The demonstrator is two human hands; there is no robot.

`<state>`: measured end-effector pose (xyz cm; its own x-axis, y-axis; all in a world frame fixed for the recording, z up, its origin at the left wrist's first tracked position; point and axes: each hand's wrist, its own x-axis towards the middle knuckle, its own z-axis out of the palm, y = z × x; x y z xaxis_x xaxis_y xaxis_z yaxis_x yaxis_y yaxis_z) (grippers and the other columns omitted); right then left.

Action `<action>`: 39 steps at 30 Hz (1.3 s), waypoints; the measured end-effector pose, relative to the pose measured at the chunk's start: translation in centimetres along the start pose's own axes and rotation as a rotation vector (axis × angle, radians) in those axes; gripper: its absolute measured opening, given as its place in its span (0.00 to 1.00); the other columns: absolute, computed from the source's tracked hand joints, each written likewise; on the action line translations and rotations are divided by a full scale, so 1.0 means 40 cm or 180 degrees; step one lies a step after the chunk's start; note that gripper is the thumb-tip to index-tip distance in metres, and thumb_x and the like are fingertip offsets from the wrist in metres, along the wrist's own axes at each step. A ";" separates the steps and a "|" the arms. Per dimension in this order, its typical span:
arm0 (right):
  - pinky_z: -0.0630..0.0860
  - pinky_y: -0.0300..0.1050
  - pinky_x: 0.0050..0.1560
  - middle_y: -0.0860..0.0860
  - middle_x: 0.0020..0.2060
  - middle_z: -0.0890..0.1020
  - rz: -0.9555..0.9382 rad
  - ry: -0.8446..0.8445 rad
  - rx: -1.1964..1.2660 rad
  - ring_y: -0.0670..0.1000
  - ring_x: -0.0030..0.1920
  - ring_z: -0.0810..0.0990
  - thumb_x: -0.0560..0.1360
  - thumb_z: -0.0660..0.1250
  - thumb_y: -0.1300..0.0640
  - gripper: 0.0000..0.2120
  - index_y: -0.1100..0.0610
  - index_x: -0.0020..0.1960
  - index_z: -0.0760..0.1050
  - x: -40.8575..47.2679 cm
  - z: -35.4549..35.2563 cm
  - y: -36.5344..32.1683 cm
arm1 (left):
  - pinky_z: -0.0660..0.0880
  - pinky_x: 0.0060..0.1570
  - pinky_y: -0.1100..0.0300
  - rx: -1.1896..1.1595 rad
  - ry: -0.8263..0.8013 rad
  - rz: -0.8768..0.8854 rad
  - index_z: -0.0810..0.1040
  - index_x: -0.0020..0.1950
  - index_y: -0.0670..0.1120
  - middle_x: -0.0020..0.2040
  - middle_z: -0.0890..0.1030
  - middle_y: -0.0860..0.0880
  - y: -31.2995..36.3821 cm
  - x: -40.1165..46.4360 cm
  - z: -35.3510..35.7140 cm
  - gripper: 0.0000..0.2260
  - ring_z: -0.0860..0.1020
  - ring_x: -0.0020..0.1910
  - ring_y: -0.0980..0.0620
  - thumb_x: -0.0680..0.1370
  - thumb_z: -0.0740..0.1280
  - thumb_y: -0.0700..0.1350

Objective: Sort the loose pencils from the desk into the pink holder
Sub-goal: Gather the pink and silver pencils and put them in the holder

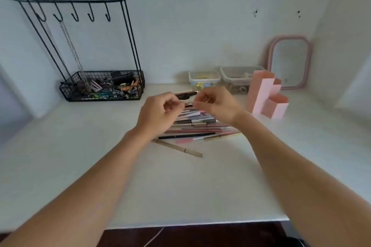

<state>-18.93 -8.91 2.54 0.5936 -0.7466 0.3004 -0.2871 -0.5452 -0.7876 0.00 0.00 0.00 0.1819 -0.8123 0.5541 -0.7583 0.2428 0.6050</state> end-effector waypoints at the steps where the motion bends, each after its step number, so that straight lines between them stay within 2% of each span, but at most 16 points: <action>1: 0.71 0.36 0.36 0.46 0.34 0.82 -0.0066 0.0096 -0.0263 0.38 0.29 0.74 0.72 0.73 0.57 0.02 0.55 0.43 0.83 -0.008 0.000 0.011 | 0.78 0.43 0.55 -0.0063 0.0074 0.0082 0.82 0.43 0.51 0.39 0.83 0.57 -0.005 -0.012 0.010 0.03 0.80 0.40 0.58 0.75 0.72 0.49; 4: 0.67 0.27 0.35 0.44 0.38 0.82 -0.0225 0.0363 -0.0841 0.36 0.32 0.73 0.71 0.72 0.60 0.05 0.52 0.47 0.82 -0.007 -0.016 0.040 | 0.76 0.48 0.59 0.0154 0.0369 0.0366 0.82 0.48 0.48 0.43 0.81 0.56 -0.025 -0.024 0.028 0.03 0.79 0.45 0.58 0.75 0.73 0.44; 8: 0.64 0.22 0.37 0.42 0.43 0.80 -0.0422 0.0082 -0.1516 0.31 0.39 0.73 0.71 0.74 0.57 0.08 0.51 0.50 0.82 0.001 -0.031 0.058 | 0.76 0.51 0.54 0.0189 0.0422 0.0348 0.82 0.49 0.49 0.44 0.81 0.54 -0.055 0.004 0.021 0.04 0.79 0.47 0.53 0.76 0.70 0.44; 10: 0.64 0.22 0.38 0.41 0.42 0.80 -0.0440 -0.0090 -0.1738 0.33 0.38 0.73 0.72 0.74 0.55 0.05 0.49 0.47 0.82 0.008 -0.026 0.072 | 0.77 0.51 0.50 0.0266 0.0416 0.0303 0.82 0.50 0.48 0.45 0.82 0.53 -0.063 0.012 0.036 0.05 0.79 0.48 0.51 0.76 0.68 0.45; 13: 0.64 0.22 0.38 0.42 0.40 0.79 -0.0589 -0.0293 -0.1775 0.29 0.38 0.72 0.73 0.74 0.56 0.03 0.51 0.46 0.84 0.011 -0.027 0.071 | 0.78 0.49 0.48 0.0369 0.0521 0.0230 0.81 0.48 0.49 0.44 0.81 0.54 -0.062 0.016 0.050 0.05 0.79 0.47 0.50 0.76 0.66 0.45; 16: 0.64 0.22 0.37 0.43 0.40 0.78 -0.0579 -0.0440 -0.1857 0.34 0.34 0.71 0.74 0.73 0.57 0.04 0.53 0.48 0.85 0.013 -0.031 0.070 | 0.78 0.48 0.47 0.0399 0.0665 0.0136 0.81 0.47 0.48 0.43 0.81 0.52 -0.060 0.016 0.051 0.07 0.79 0.46 0.50 0.76 0.65 0.47; 20: 0.64 0.22 0.37 0.45 0.42 0.79 -0.0491 -0.0455 -0.1914 0.37 0.35 0.69 0.75 0.71 0.57 0.05 0.54 0.50 0.84 0.015 -0.019 0.071 | 0.77 0.47 0.50 0.0246 0.0793 0.0173 0.82 0.45 0.46 0.41 0.82 0.51 -0.056 0.017 0.042 0.07 0.79 0.44 0.50 0.78 0.66 0.47; 24: 0.68 0.35 0.43 0.50 0.48 0.82 -0.0253 -0.0490 -0.1850 0.47 0.45 0.75 0.78 0.68 0.57 0.05 0.55 0.51 0.81 0.011 -0.007 0.077 | 0.75 0.46 0.58 0.0117 0.0780 0.0196 0.82 0.46 0.44 0.42 0.83 0.50 -0.051 0.013 0.038 0.06 0.79 0.43 0.53 0.79 0.67 0.45; 26: 0.67 0.34 0.40 0.50 0.46 0.80 -0.0263 -0.0433 -0.1789 0.50 0.47 0.76 0.79 0.66 0.59 0.06 0.58 0.51 0.80 0.009 -0.015 0.072 | 0.73 0.45 0.64 -0.0054 0.0774 0.0018 0.82 0.48 0.44 0.44 0.83 0.49 -0.044 0.015 0.036 0.10 0.78 0.45 0.54 0.79 0.66 0.50; 28: 0.66 0.36 0.36 0.52 0.44 0.80 -0.0276 -0.0229 -0.1588 0.50 0.43 0.76 0.80 0.64 0.59 0.06 0.59 0.50 0.79 0.011 -0.032 0.062 | 0.72 0.46 0.69 -0.0388 0.0768 -0.0183 0.82 0.49 0.46 0.45 0.83 0.50 -0.027 0.017 0.031 0.16 0.79 0.47 0.55 0.79 0.64 0.57; 30: 0.65 0.38 0.34 0.50 0.38 0.78 -0.0149 -0.0020 -0.1075 0.47 0.35 0.72 0.81 0.63 0.58 0.06 0.58 0.49 0.77 0.009 -0.042 0.045 | 0.72 0.48 0.72 -0.0694 0.0669 -0.0230 0.83 0.50 0.49 0.47 0.84 0.52 -0.010 0.012 0.026 0.16 0.80 0.48 0.56 0.78 0.65 0.60; 32: 0.64 0.38 0.33 0.49 0.33 0.73 -0.0065 0.0079 -0.0202 0.46 0.31 0.67 0.81 0.63 0.59 0.06 0.59 0.48 0.77 0.000 -0.036 0.028 | 0.74 0.51 0.69 -0.0951 0.0449 -0.0303 0.84 0.51 0.53 0.49 0.85 0.55 0.010 0.007 0.029 0.12 0.81 0.51 0.57 0.78 0.67 0.59; 35: 0.66 0.41 0.34 0.52 0.32 0.70 -0.0082 0.0017 0.0918 0.47 0.31 0.66 0.82 0.62 0.59 0.09 0.59 0.45 0.77 -0.015 0.007 -0.001 | 0.76 0.55 0.61 -0.1232 0.0221 -0.0274 0.83 0.54 0.56 0.51 0.86 0.56 0.035 0.002 0.044 0.11 0.82 0.55 0.59 0.78 0.67 0.59; 39: 0.63 0.37 0.30 0.49 0.30 0.71 -0.0019 -0.0182 0.1399 0.45 0.30 0.65 0.82 0.63 0.57 0.12 0.65 0.54 0.79 -0.018 0.058 -0.020 | 0.79 0.47 0.60 -0.1805 0.0157 -0.0124 0.83 0.55 0.51 0.52 0.85 0.56 0.049 0.009 0.065 0.10 0.82 0.53 0.57 0.81 0.64 0.51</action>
<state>-17.36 -7.05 1.70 0.6385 -0.7149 0.2852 0.0562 -0.3262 -0.9436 -3.04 -1.19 -0.09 0.2425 -0.8040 0.5430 -0.2981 0.4708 0.8303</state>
